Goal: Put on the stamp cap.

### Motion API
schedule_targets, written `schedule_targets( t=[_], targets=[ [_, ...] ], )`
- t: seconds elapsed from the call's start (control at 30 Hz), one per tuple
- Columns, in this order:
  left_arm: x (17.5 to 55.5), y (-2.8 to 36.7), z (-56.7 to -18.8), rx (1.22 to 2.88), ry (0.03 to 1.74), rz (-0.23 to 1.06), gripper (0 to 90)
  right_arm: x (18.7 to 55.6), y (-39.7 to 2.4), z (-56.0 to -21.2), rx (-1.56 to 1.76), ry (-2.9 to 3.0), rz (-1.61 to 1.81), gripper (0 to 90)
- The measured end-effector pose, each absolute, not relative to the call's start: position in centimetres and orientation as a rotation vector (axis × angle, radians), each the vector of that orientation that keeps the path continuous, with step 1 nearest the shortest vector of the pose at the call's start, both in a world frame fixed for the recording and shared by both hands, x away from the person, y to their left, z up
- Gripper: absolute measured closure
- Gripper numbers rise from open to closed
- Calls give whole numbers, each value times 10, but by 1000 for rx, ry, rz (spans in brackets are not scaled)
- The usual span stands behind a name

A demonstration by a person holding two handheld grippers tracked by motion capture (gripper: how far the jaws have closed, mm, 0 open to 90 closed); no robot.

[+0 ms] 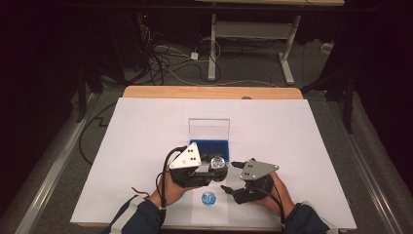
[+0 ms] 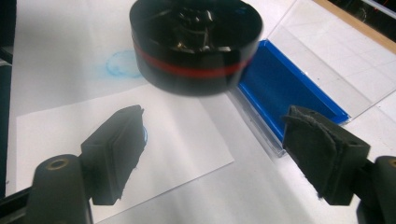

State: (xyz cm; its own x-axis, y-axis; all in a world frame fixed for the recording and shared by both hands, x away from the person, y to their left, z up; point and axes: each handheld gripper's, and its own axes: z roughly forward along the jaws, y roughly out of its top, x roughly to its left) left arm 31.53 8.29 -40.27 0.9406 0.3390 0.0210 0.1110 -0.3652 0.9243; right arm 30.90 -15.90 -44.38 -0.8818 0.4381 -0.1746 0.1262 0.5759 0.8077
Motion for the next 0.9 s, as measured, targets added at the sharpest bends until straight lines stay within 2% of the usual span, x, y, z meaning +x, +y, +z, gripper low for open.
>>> schedule_targets(
  t=[0.9],
  targets=[
    [315,105,-394,1932,344,309,539,296,-188,-431,442,2313,1234,203]
  ],
)
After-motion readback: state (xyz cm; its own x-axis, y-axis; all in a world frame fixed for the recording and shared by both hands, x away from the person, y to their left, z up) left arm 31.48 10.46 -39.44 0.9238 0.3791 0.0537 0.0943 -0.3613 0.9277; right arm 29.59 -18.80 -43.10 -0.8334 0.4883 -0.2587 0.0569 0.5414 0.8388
